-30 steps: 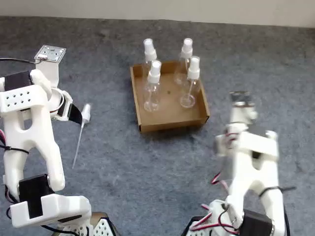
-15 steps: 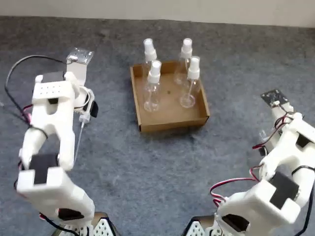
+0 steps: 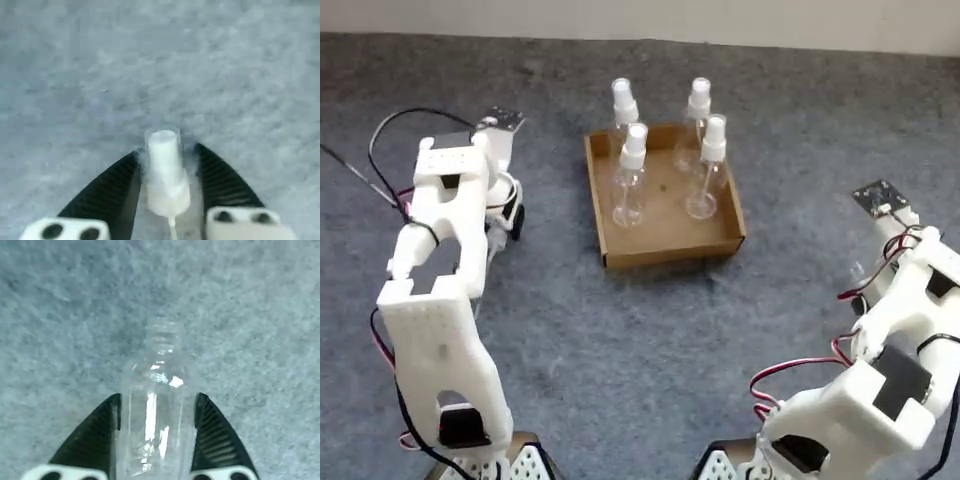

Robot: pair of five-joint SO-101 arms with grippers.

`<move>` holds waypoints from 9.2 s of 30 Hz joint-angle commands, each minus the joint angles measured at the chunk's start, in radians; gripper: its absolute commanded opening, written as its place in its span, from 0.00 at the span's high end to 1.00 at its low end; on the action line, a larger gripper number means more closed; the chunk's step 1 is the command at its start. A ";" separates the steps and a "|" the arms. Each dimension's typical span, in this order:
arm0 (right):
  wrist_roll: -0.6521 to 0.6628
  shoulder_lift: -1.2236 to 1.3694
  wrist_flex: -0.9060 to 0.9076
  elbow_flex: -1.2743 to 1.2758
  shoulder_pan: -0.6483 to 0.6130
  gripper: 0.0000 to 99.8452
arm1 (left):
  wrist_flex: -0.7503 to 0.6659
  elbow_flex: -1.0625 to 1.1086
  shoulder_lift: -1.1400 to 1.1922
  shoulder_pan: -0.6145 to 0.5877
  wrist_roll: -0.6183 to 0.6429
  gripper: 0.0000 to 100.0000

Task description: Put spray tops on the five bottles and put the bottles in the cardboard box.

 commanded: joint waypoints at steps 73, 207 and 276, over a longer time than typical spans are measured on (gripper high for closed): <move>-0.328 0.127 0.375 -0.274 -0.096 0.97 | -0.114 0.731 -0.771 0.289 0.146 0.99; -1.042 -1.167 -0.538 0.759 -1.437 1.00 | -0.385 1.267 -1.926 0.479 0.591 1.00; -1.043 -1.320 -0.662 0.799 -1.247 1.00 | -0.393 1.320 -1.928 0.533 0.470 0.81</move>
